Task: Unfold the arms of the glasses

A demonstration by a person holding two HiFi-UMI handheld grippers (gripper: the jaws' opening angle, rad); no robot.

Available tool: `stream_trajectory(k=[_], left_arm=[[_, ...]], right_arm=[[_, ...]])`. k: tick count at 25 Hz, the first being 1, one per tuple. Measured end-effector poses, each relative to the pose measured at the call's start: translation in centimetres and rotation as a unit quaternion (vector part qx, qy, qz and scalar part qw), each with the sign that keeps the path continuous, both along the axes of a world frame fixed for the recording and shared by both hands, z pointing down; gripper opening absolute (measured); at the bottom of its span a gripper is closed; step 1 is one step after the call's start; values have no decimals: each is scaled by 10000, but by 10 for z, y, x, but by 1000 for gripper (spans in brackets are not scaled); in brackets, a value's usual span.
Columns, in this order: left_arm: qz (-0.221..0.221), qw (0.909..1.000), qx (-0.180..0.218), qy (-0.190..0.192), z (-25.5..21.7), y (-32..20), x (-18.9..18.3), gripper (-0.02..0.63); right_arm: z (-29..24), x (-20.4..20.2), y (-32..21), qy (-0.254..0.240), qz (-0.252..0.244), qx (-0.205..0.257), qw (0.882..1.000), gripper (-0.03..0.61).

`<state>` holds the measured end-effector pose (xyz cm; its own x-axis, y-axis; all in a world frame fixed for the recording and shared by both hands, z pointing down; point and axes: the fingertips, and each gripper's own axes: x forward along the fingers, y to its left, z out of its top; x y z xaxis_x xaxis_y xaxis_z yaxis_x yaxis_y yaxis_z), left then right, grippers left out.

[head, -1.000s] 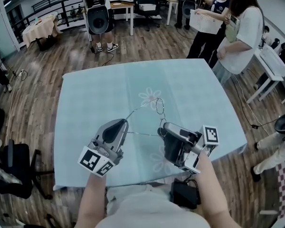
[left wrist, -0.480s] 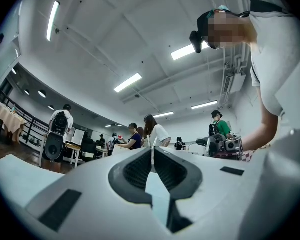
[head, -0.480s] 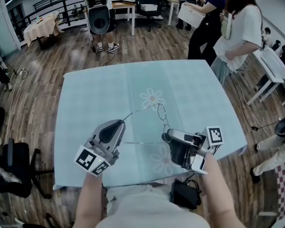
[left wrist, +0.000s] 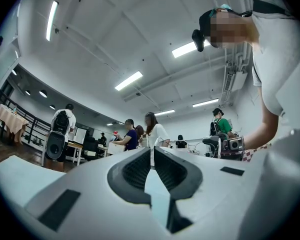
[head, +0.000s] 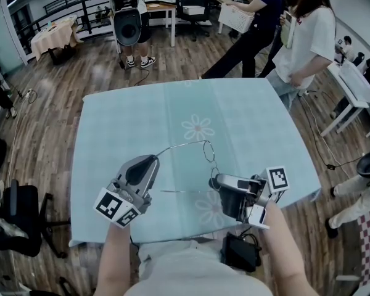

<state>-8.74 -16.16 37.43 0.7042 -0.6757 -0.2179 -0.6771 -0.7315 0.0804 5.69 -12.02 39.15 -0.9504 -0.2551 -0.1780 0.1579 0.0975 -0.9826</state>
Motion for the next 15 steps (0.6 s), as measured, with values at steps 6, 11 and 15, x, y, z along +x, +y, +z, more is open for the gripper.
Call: stream_trajectory(k=[6,11,15], left_arm=[[-97,9999,-32,-61,1,-1,0,23],[-159,9997,-151,-93,5,-6,0,96],[-265,9993,-186,-177,6,-7,-2,183]], right_arm=[[1,1,0,-13,43,-10,10000,210],[4,2,-2,-48,85,-53,9999,210],[2,4,-3,-61,143,-51,9999,210]])
